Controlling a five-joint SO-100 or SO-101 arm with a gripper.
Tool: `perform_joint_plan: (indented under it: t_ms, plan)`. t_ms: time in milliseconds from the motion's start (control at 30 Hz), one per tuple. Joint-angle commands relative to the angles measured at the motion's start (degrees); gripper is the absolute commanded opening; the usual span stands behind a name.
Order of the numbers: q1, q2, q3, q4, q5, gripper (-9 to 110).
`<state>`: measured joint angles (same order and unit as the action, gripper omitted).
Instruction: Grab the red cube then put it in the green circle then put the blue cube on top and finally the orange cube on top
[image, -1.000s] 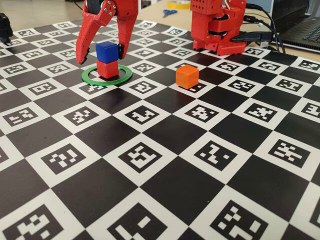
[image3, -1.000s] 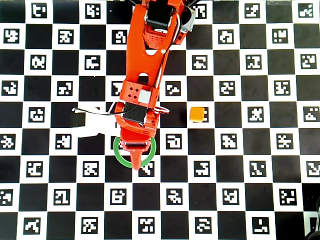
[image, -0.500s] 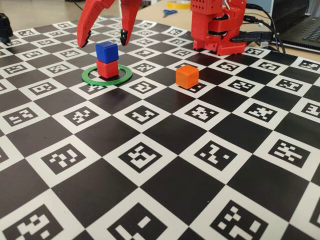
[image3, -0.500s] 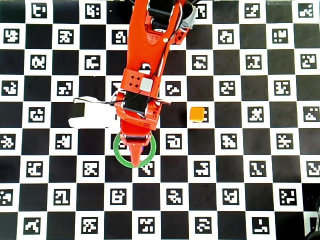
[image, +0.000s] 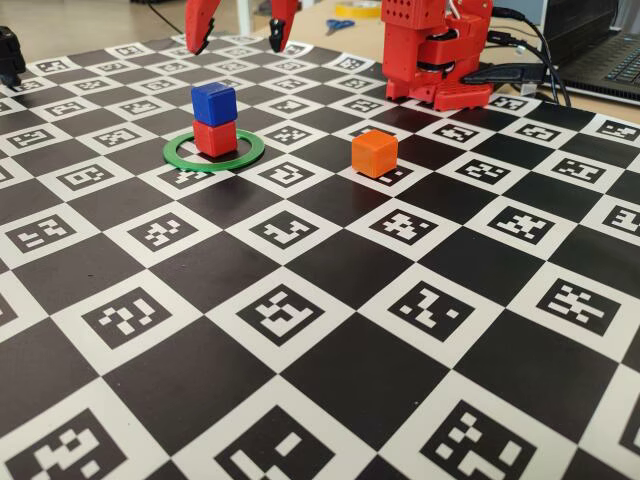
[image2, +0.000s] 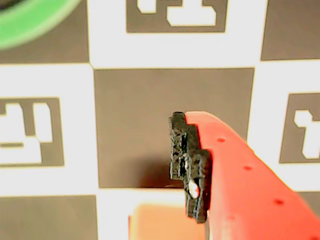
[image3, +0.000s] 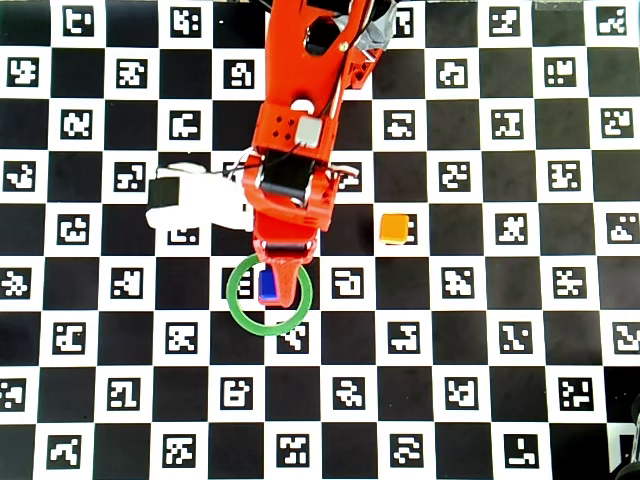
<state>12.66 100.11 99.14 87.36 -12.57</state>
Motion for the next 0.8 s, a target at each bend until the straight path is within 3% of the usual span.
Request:
perform_joint_plan:
  t_ms: [0,300,767]
  plan:
    - [-3.3,7.6,-4.1,3.2,2.6,53]
    - [-13.0,12.6,-4.2,8.9,11.2,50]
    - [-27.3,11.6,-2.1,7.9,22.1,50]
